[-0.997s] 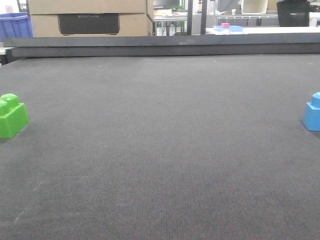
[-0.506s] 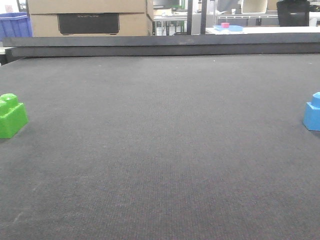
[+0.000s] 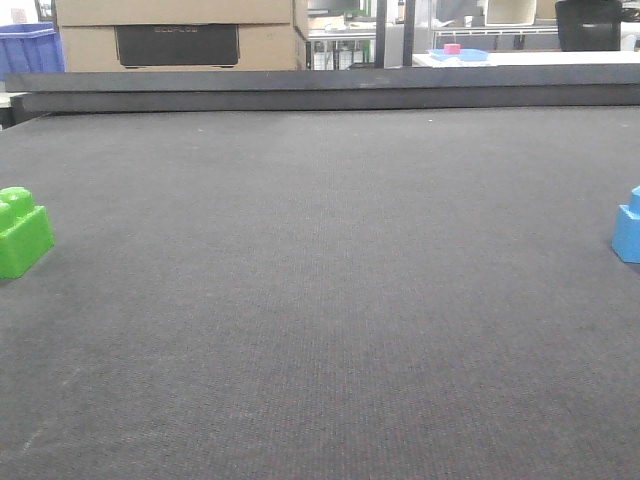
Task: Grab block from conveyor and place in blue bin
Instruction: 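Lower both grippers toward the green block and the blue block, then grasp the blue block with the right gripper and green block with left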
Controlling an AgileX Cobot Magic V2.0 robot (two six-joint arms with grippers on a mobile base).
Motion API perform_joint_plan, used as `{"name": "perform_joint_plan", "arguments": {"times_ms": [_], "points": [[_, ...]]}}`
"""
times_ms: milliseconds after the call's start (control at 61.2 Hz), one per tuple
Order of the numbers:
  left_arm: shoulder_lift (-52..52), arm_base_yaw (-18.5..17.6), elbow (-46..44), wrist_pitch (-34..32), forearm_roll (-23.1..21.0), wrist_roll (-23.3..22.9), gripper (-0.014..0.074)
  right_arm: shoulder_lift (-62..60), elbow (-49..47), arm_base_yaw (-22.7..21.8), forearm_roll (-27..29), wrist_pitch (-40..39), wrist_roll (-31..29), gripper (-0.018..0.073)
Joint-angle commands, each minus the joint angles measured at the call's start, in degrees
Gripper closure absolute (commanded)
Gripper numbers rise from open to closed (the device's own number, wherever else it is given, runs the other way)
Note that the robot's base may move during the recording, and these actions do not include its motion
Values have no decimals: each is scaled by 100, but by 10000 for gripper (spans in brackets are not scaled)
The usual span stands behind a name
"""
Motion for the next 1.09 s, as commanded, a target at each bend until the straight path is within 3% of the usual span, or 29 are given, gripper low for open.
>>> {"name": "perform_joint_plan", "arguments": {"times_ms": [0,294,425,637,768,931,1013,1078], "points": [[641,15,-529,402,-57,52,707,832,-434,21,12,680,-5,721],[3093,15,-2459,2308,-353,55,707,3499,-1834,21,12,2359,-5,721],[3838,15,-2828,2234,-367,55,707,4566,-2421,21,26,3069,-5,721],[4647,15,-2867,1837,-526,55,707,5685,-2746,21,273,3101,16,721],[5066,15,-2867,1796,-537,55,707,6537,-3211,-41,133,3081,948,721],[5336,15,-2867,1823,-537,55,707,7406,-3858,-81,-4,3021,1145,718],[5405,15,-2867,1823,-537,55,707,7683,-4153,-81,-195,3128,1273,656],[5450,15,-2867,1823,-537,55,707,7916,-4366,-81,-413,3200,1442,533]]}}
